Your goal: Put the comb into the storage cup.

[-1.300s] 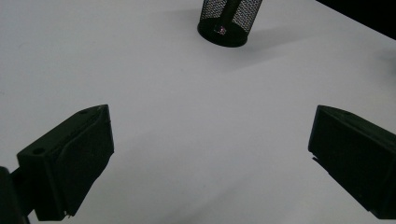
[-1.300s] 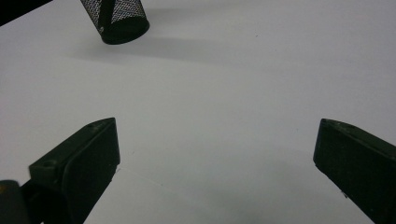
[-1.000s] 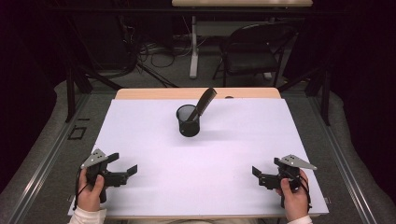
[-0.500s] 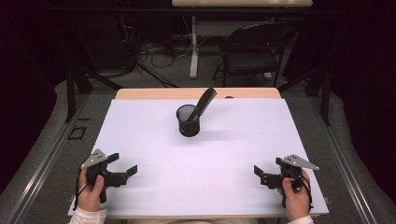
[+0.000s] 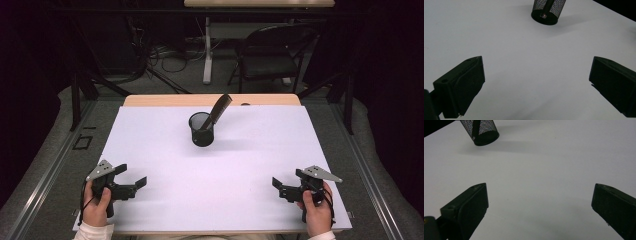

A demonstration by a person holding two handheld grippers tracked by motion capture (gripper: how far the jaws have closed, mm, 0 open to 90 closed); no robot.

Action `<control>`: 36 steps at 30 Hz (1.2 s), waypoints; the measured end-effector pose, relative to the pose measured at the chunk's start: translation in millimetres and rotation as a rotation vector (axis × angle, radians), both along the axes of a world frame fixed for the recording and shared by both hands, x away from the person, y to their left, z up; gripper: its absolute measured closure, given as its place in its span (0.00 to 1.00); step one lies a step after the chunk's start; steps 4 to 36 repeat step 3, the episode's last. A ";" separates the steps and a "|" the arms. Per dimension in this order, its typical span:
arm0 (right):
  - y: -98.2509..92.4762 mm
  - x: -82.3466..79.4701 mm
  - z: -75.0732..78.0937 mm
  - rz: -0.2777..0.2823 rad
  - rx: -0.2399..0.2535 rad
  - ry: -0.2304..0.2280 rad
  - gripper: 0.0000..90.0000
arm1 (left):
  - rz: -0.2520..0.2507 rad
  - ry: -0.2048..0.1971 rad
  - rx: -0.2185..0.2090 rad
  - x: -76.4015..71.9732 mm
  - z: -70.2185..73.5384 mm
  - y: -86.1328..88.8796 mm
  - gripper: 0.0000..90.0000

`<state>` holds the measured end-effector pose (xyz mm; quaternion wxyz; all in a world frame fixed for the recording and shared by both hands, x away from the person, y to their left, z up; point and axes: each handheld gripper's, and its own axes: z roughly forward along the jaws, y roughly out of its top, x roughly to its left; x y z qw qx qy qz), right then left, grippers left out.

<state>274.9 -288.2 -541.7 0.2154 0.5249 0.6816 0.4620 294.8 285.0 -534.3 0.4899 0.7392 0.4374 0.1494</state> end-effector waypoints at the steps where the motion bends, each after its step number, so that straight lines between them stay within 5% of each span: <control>1: 0.3 0.3 -0.6 -0.002 0.004 -0.006 0.01 | 0.000 0.000 0.000 0.1 0.0 0.1 0.01; 36: 0.1 0.4 -0.8 -0.002 0.005 -0.007 0.01 | 0.001 0.000 -0.001 0.4 -0.1 0.1 0.01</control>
